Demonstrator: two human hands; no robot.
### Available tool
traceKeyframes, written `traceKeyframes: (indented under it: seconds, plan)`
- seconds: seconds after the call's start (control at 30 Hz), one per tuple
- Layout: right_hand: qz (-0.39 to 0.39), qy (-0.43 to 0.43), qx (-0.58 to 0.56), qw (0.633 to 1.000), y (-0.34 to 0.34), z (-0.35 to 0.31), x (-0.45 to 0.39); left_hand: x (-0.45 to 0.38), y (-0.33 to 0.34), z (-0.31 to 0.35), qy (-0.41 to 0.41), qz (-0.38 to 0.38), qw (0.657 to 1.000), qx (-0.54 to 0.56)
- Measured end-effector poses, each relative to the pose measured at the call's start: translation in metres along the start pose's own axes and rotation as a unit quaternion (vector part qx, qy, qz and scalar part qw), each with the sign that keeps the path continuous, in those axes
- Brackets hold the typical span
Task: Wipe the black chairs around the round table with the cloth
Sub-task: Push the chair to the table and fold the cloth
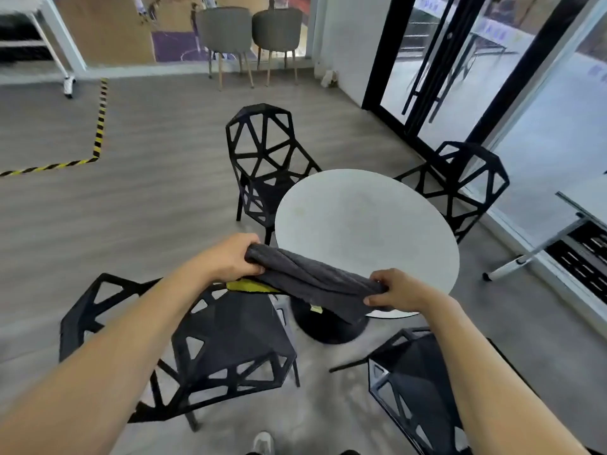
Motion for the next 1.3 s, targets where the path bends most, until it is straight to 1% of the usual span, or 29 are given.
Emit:
traceKeyframes:
  seconds: [0.07,0.13,0.17,0.23,0.3,0.33,0.43,0.47,0.5,0.53,0.57,0.6,0.63,0.67,0.7,0.77,0.8,0.83,0.87,0.9,0.93,1.0,1.03,1.07,1.1,1.13,1.2,1.23,1.3]
  plan:
    - [0.01,0.004,-0.003,1.0,0.0,0.003,0.002,-0.001,0.004,-0.004,-0.032,-0.026,0.999,0.028]
    - [0.062,0.027,-0.025,0.997,0.0,0.004,-0.003,-0.004,0.01,-0.008,-0.084,-0.052,0.988,0.115]
    - [0.097,0.049,-0.058,0.992,0.0,0.004,-0.006,-0.007,0.016,-0.008,-0.098,-0.049,0.982,0.152]
    - [0.155,0.106,-0.151,0.971,-0.001,0.0,-0.01,-0.015,0.025,-0.006,-0.093,-0.028,0.981,0.168]
    - [0.183,0.151,-0.238,0.942,0.0,-0.013,-0.009,-0.02,0.039,-0.004,-0.102,-0.025,0.981,0.164]
    - [0.193,0.162,-0.262,0.932,0.002,-0.021,-0.009,-0.02,0.047,-0.001,-0.117,-0.033,0.976,0.178]
    - [0.238,0.142,-0.264,0.924,0.008,-0.051,-0.005,-0.022,0.076,0.017,-0.152,-0.077,0.952,0.254]
    - [0.238,0.118,-0.274,0.924,0.012,-0.061,-0.004,-0.024,0.085,0.027,-0.164,-0.089,0.94,0.287]
    - [0.222,0.091,-0.289,0.927,0.017,-0.074,-0.002,-0.026,0.092,0.037,-0.189,-0.098,0.919,0.332]
    - [0.186,0.069,-0.308,0.931,0.024,-0.084,-0.002,-0.029,0.097,0.046,-0.224,-0.109,0.889,0.383]
    - [0.135,0.063,-0.34,0.929,0.032,-0.092,-0.001,-0.032,0.101,0.053,-0.245,-0.113,0.87,0.413]
    - [0.08,0.073,-0.391,0.914,0.037,-0.096,-0.001,-0.038,0.105,0.056,-0.245,-0.114,0.865,0.423]
    - [0.039,0.088,-0.438,0.894,0.038,-0.094,-0.002,-0.043,0.109,0.058,-0.23,-0.112,0.873,0.414]
    - [0.029,0.102,-0.458,0.883,0.036,-0.084,-0.005,-0.048,0.113,0.057,-0.222,-0.109,0.879,0.407]
    - [0.057,0.113,-0.45,0.884,0.032,-0.067,-0.011,-0.052,0.117,0.054,-0.22,-0.111,0.881,0.405]
    - [0.17,0.134,-0.385,0.897,0.018,-0.022,-0.029,-0.061,0.123,0.05,-0.217,-0.129,0.882,0.397]
    - [0.211,0.145,-0.356,0.899,0.012,-0.001,-0.04,-0.066,0.126,0.05,-0.207,-0.148,0.883,0.394]
    - [0.222,0.152,-0.343,0.9,0.009,0.016,-0.05,-0.072,0.126,0.051,-0.196,-0.167,0.883,0.393]
    - [0.202,0.156,-0.348,0.902,0.011,0.03,-0.062,-0.079,0.126,0.053,-0.191,-0.182,0.879,0.398]
    - [0.152,0.157,-0.373,0.902,0.016,0.042,-0.074,-0.087,0.127,0.055,-0.192,-0.189,0.875,0.402]
    - [0.087,0.156,-0.411,0.894,0.023,0.051,-0.085,-0.095,0.127,0.057,-0.196,-0.194,0.87,0.409]
    - [-0.048,0.14,-0.501,0.853,0.036,0.061,-0.103,-0.113,0.129,0.06,-0.201,-0.201,0.864,0.416]
    - [-0.088,0.128,-0.534,0.831,0.041,0.065,-0.11,-0.123,0.13,0.061,-0.2,-0.205,0.866,0.41]
    - [-0.103,0.117,-0.554,0.818,0.043,0.068,-0.118,-0.134,0.131,0.062,-0.192,-0.208,0.875,0.392]
    - [-0.099,0.103,-0.558,0.817,0.042,0.07,-0.125,-0.145,0.133,0.064,-0.173,-0.209,0.893,0.359]
    - [-0.072,0.088,-0.549,0.828,0.041,0.074,-0.134,-0.158,0.134,0.065,-0.149,-0.2,0.914,0.32]
    - [0.035,0.072,-0.505,0.859,0.033,0.082,-0.148,-0.184,0.138,0.068,-0.112,-0.152,0.953,0.236]
    - [0.091,0.067,-0.476,0.872,0.028,0.089,-0.153,-0.196,0.141,0.068,-0.1,-0.124,0.968,0.195]
    - [0.193,0.059,-0.378,0.904,0.022,0.1,-0.158,-0.213,0.149,0.069,-0.077,-0.096,0.982,0.141]
Point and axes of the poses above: each hand's wrist, its own x-axis away from the middle knuckle, its own y-axis out of the palm, z = x × y, the point moved 3 cm from there along -x, towards the middle knuckle, and after that the axes turned 11 degrees about z, right-handed, at the moved point
